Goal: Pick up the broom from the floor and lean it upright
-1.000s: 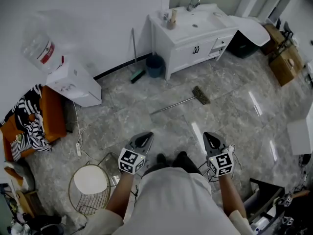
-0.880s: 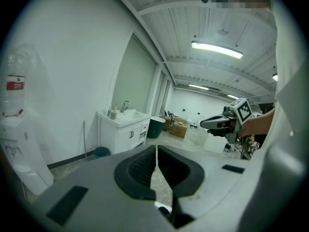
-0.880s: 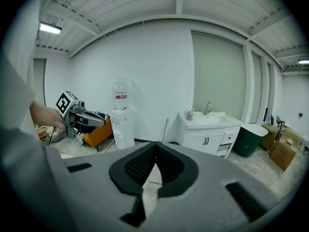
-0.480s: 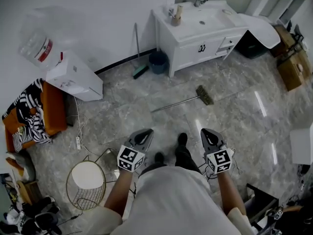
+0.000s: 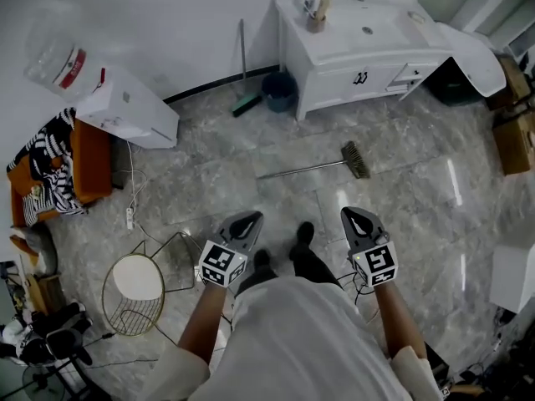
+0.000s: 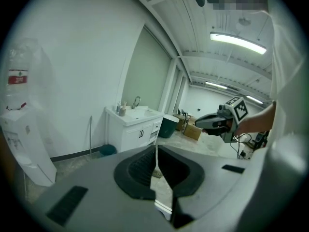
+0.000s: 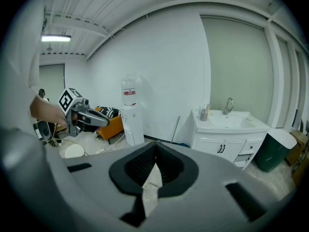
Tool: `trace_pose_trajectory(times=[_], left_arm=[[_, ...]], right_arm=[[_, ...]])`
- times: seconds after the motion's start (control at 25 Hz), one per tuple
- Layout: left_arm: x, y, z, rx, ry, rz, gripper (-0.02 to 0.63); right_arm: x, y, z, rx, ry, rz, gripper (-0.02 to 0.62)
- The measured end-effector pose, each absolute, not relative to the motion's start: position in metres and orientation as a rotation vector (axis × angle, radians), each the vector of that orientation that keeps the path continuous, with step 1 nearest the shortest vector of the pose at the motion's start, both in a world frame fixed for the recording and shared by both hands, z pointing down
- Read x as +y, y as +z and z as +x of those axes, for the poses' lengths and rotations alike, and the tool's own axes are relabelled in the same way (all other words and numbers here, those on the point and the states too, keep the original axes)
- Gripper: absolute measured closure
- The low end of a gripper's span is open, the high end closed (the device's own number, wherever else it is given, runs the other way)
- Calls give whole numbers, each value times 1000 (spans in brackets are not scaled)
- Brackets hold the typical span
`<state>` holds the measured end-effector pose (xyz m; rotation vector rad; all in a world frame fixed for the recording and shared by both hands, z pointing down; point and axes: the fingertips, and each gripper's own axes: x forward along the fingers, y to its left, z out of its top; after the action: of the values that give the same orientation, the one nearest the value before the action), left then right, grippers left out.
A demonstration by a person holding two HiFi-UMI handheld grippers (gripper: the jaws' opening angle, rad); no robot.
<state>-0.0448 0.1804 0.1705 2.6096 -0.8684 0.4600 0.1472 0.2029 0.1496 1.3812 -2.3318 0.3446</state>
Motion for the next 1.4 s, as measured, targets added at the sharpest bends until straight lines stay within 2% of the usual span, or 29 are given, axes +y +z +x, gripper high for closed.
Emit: trace_pose_trajectory(times=[0.6, 0.92, 1.4], left_arm=[[136, 205, -6, -1015, 496, 2492, 591], [96, 244, -10, -1005, 505, 2450, 591], [30, 340, -53, -916, 531, 2425, 591]], right_arm=[[121, 194, 188, -2410, 373, 1186, 594], [87, 228, 172, -2379, 442, 1087, 594], [23, 300, 117, -2312, 479, 1019, 592]])
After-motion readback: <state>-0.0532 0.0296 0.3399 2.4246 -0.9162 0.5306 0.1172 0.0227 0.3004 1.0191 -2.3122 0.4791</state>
